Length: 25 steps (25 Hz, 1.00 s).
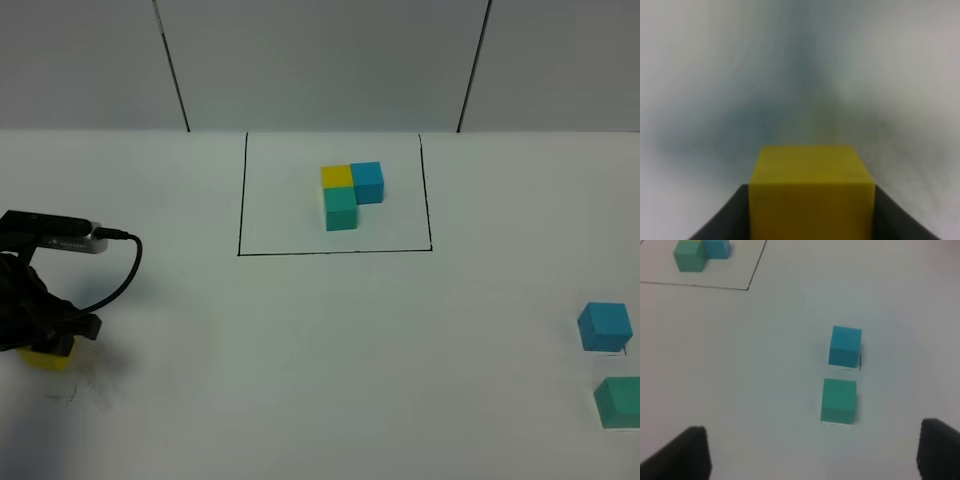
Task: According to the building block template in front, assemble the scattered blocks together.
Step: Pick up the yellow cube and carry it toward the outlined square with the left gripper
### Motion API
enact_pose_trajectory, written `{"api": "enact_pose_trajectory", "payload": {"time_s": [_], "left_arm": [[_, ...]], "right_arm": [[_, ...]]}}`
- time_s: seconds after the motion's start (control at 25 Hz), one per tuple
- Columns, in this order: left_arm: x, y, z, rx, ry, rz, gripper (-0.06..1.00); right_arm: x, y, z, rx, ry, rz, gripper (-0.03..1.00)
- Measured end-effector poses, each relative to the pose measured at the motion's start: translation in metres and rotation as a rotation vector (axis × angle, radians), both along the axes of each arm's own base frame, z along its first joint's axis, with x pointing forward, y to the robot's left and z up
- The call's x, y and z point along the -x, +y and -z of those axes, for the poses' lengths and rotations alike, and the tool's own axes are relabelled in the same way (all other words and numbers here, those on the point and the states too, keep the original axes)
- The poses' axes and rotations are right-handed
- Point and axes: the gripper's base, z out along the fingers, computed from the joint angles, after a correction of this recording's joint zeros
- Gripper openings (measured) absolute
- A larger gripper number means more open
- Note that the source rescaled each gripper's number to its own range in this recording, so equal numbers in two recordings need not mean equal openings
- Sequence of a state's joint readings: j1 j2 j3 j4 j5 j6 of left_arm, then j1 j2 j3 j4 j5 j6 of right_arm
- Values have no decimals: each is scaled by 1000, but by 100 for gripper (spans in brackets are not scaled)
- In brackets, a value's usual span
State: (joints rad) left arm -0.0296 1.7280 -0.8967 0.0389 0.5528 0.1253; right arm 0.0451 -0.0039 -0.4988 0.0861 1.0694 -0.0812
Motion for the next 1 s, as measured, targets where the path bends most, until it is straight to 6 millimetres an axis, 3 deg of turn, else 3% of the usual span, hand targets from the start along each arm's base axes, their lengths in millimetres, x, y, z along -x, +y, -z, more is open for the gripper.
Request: {"api": "enact_pose_trajectory", "payload": {"time_s": [0.12, 0.28, 0.56, 0.8, 1.0], "left_arm": [[-12, -19, -17, 18, -11, 117, 0], [-22, -56, -40, 30, -31, 417, 0], [-21, -125, -64, 45, -113, 828, 0], [-23, -177, -65, 35, -125, 1053, 0], [-33, -211, -54, 35, -73, 1153, 0]], "right_arm": [[0, 0, 0, 0, 0, 0, 73], [0, 0, 0, 0, 0, 0, 73], [0, 0, 0, 0, 0, 0, 73], [0, 0, 0, -1, 0, -1, 73], [0, 0, 0, -1, 0, -1, 73]]}}
